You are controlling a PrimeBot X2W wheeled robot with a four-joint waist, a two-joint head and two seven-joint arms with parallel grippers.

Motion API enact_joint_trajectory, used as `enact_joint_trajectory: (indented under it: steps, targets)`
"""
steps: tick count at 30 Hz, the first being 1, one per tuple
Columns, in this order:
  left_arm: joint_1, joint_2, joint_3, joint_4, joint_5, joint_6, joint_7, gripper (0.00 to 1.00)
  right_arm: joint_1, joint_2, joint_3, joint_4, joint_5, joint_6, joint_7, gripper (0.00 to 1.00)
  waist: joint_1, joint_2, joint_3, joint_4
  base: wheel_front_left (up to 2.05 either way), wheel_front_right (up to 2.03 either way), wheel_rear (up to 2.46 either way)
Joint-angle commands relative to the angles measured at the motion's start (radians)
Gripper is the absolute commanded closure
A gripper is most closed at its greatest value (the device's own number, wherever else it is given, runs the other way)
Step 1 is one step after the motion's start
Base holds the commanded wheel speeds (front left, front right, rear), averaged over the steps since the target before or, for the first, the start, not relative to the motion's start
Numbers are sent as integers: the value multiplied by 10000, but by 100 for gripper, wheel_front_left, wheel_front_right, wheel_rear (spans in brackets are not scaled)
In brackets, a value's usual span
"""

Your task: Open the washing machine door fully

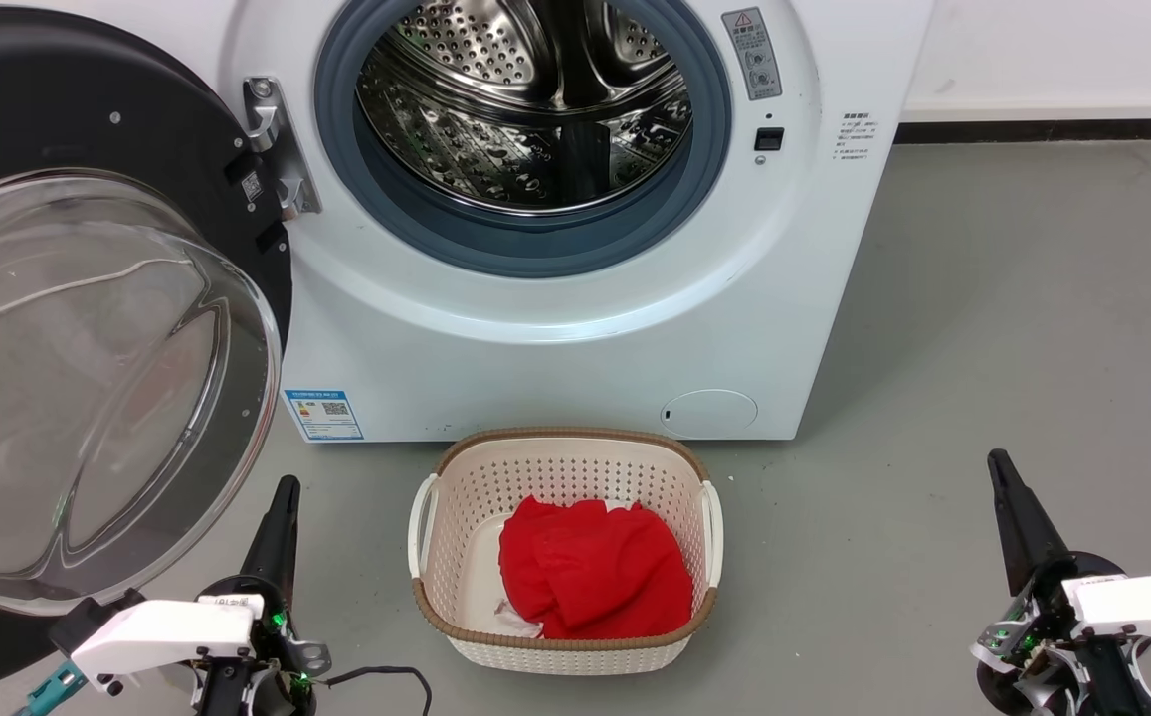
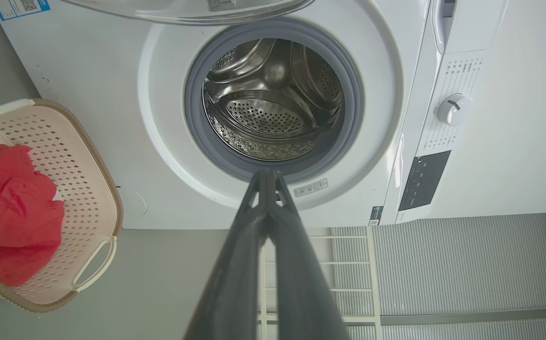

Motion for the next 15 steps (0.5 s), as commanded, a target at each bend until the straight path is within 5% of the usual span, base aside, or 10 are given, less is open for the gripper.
enact_joint_trajectory:
  steps: [1,15]
  targets:
    - [-167,18,47,44,-200,-33,60,100,-190,18,-43,39,215,1,69,100,0,0,-4,2,0,0,0]
    - [-210,16,63,159,-945,-45,242,100,-235,54,-146,153,877,0,259,100,0,0,-30,11,0,0,0]
